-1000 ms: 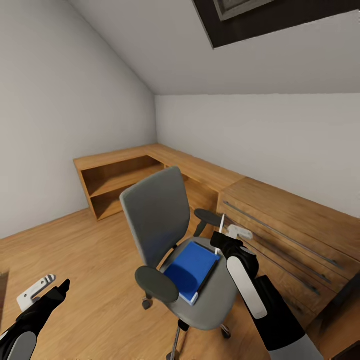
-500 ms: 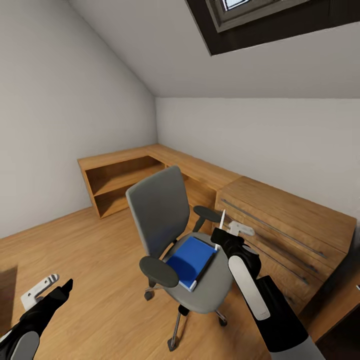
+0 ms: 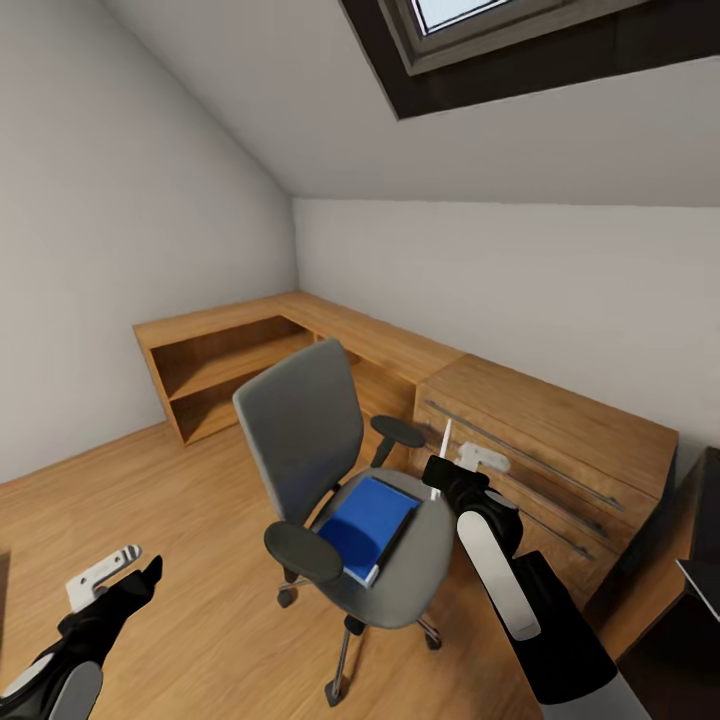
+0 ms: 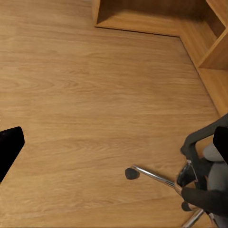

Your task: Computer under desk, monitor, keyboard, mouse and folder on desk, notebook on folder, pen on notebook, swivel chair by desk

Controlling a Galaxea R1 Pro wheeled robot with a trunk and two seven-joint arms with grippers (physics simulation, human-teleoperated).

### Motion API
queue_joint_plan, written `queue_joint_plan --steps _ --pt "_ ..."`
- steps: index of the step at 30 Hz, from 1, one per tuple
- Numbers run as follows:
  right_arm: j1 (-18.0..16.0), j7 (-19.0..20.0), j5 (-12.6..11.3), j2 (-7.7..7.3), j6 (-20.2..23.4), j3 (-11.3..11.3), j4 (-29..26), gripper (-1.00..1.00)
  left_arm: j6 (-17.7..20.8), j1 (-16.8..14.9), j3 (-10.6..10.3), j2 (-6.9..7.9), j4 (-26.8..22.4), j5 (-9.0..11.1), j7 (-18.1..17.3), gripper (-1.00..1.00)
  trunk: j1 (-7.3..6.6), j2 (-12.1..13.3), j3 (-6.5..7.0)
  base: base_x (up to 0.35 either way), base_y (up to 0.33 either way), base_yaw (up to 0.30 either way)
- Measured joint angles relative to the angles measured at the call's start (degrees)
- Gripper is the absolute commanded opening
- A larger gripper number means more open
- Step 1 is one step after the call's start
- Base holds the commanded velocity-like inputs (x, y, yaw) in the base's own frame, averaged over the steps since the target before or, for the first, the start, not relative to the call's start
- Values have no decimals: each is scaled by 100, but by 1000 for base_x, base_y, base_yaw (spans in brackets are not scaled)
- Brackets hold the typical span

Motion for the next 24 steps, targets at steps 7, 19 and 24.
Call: queue_joint_plan --steps 7,19,24 --pt "0 0 7 5 -6 1 18 -100 -16 0 -112 0 -8 -126 1 100 -154 281 126 0 0 -3" --pt "0 0 10 7 -10 8 34 -100 -10 0 -119 3 -9 -135 0 100 -418 762 341 0 0 0" --pt "1 0 9 1 -11 1 33 -100 -12 -1 -146 1 -8 -137 1 100 -527 963 431 0 0 -63"
